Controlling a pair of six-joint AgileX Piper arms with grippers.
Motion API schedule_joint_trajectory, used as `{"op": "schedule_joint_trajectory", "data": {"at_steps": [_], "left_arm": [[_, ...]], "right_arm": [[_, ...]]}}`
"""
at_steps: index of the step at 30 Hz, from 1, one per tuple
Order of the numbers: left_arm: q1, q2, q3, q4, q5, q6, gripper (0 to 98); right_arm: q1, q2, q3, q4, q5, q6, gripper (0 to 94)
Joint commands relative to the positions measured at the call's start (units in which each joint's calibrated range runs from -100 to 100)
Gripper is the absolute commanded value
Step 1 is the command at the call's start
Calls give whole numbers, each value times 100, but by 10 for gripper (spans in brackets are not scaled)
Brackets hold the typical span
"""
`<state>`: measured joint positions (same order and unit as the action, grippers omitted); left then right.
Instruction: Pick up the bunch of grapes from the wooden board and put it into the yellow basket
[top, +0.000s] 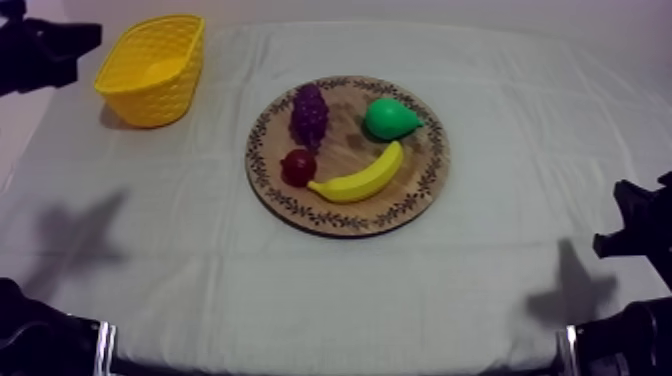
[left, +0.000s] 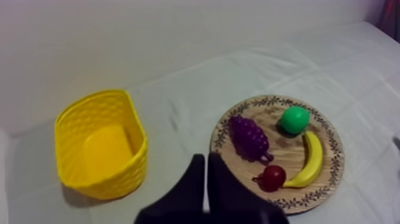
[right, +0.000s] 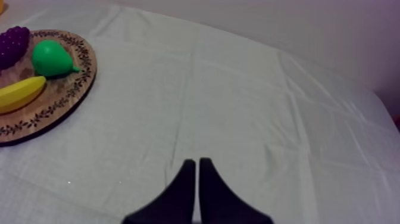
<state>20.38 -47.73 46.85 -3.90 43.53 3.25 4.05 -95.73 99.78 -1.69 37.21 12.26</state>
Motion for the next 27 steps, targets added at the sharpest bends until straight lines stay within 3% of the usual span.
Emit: {"op": "schedule_joint_trajectory", "data": {"at_steps": [1, 10, 18, 27], "left_arm": [[32, 487, -458, 39, 94, -59, 0], [309, 1515, -1212, 81, 386, -190, 0], [577, 2424, -1794, 88, 154, -116, 0], [682, 3794, -3035, 90, 527, -117, 0]], "right_arm": [[1, -2, -1, 1, -4, 2, 5], [1, -2, -1, 1, -4, 1, 5], [1, -2, -1, 1, -4, 1, 5], [1, -2, -1, 1, -4, 2, 5]]}}
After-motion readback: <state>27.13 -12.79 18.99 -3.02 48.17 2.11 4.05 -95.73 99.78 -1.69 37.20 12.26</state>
